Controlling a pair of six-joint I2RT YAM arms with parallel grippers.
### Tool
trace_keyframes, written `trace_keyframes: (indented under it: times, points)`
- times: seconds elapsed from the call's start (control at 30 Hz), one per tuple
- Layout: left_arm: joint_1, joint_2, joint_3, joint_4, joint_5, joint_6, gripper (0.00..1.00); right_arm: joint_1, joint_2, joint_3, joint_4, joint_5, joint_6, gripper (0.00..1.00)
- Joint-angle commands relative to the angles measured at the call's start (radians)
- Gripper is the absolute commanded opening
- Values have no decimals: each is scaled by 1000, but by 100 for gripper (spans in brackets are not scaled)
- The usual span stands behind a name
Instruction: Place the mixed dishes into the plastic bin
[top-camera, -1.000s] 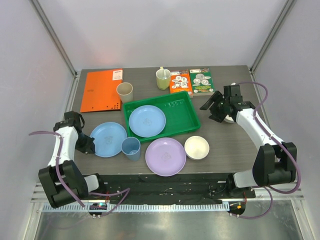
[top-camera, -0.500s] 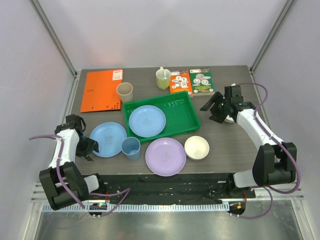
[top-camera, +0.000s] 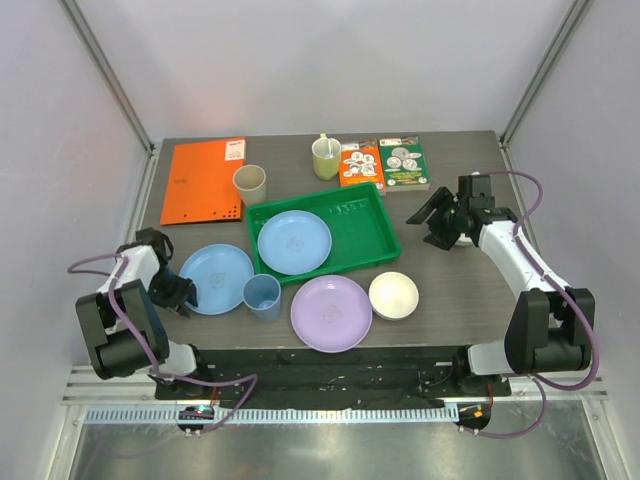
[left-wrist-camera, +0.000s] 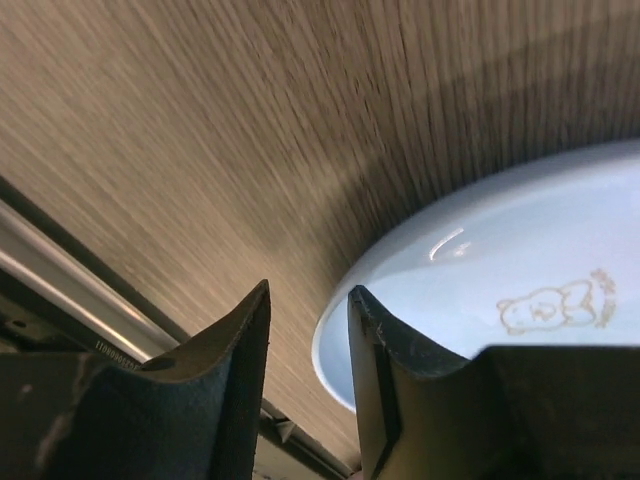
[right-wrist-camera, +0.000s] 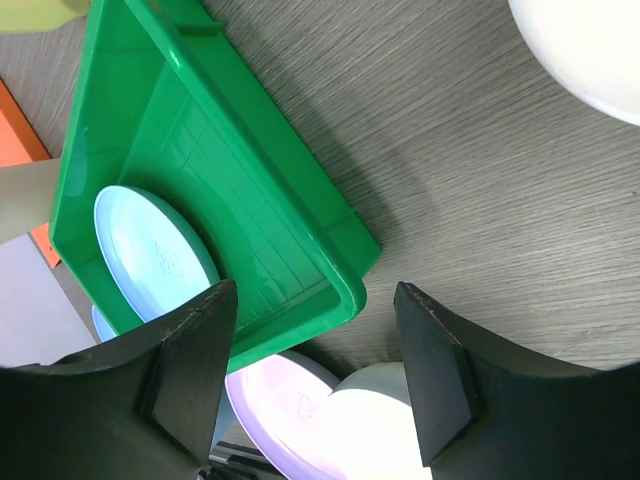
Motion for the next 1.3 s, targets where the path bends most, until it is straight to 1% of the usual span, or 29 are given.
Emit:
trace_keyframes:
  times: [0.0,0.07,0.13,0.17,0.2,0.33,0.4,0.5,0.57,0.6,0.67,0.8,0.9,1.03,1.1,1.2,1.27]
  points:
    - [14,31,-20,57,-3,0,37,-16,-22,26,16,-34,-25,69]
    - [14,33,-28,62,-12,6,23,-21,-17,20,17,-37,-25,69]
    - [14,30,-35,59,-21,14,12,-21,-16,6,17,-56,-23,69]
    - [15,29,-40,59,-27,21,8,-21,-13,0,17,-60,-23,70]
    - [17,25,-46,56,-31,24,0,-21,-14,-11,17,-61,-23,69]
    - [17,-4,-46,42,-18,21,0,-48,-17,-23,19,-60,-23,69]
    - [15,-32,-20,3,-49,0,0,-48,-10,-22,22,-59,-23,70]
    - [17,-118,38,-53,-145,-29,0,-50,6,-19,22,-65,-23,69]
    - [17,-182,70,-79,-181,-57,0,-50,15,-17,24,-79,-20,70]
    - [17,-197,113,-87,-199,-67,0,-50,22,-16,25,-83,-20,70]
    - [15,-185,170,-130,-199,-81,0,-50,29,-16,27,-93,-14,69]
    - [17,-181,259,-150,-190,-106,0,-50,44,-3,27,-117,-6,69]
    - [6,-178,298,-164,-167,-107,0,-50,58,6,27,-131,-2,69]
    - [-6,-182,347,-204,-198,-103,0,-50,73,10,30,-140,8,68]
    - [-11,-184,357,-216,-192,-109,0,-50,79,10,31,-142,9,68]
    - [-54,-208,362,-231,-150,-144,0,-50,84,9,36,-151,18,68]
    - [-158,-254,361,-216,-143,-184,0,-48,85,4,47,-163,25,65]
